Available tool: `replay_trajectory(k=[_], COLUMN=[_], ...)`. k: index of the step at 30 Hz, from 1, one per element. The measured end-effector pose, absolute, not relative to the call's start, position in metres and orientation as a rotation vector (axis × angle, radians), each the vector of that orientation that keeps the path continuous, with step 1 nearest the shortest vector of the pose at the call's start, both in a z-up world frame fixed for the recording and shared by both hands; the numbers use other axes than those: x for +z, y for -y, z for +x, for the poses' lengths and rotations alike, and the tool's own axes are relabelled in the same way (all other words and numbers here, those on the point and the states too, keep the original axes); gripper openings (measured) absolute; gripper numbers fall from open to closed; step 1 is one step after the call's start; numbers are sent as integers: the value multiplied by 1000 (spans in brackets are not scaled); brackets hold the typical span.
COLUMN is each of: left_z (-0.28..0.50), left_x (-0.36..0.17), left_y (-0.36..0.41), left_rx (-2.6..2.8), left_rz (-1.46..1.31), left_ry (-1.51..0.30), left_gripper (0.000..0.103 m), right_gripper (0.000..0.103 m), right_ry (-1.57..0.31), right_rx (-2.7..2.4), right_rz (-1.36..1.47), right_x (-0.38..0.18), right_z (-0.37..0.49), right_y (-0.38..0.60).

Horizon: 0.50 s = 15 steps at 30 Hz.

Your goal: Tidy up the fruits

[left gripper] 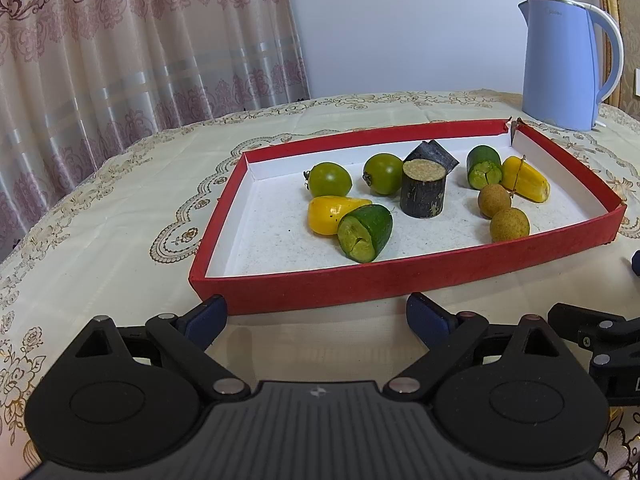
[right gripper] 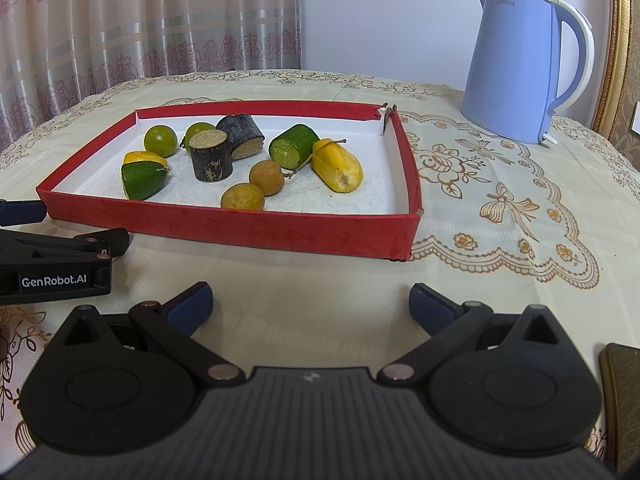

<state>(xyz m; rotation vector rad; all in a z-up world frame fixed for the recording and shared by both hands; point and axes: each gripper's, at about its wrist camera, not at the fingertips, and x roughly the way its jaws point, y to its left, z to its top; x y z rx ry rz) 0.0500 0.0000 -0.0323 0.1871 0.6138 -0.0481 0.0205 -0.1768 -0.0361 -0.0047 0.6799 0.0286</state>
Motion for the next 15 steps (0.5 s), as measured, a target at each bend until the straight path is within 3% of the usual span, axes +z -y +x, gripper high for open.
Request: replay_trajectory(k=[15], left_z=[49], left_x=[-32], left_y=[2], left_rx=[-43], left_rz=[202], left_ry=[-608], left_gripper=[97], right_gripper=[103], right_ry=[-680], right_rx=[29], right_rz=[-5], right_x=[-36], right_z=[21], right_y=[177])
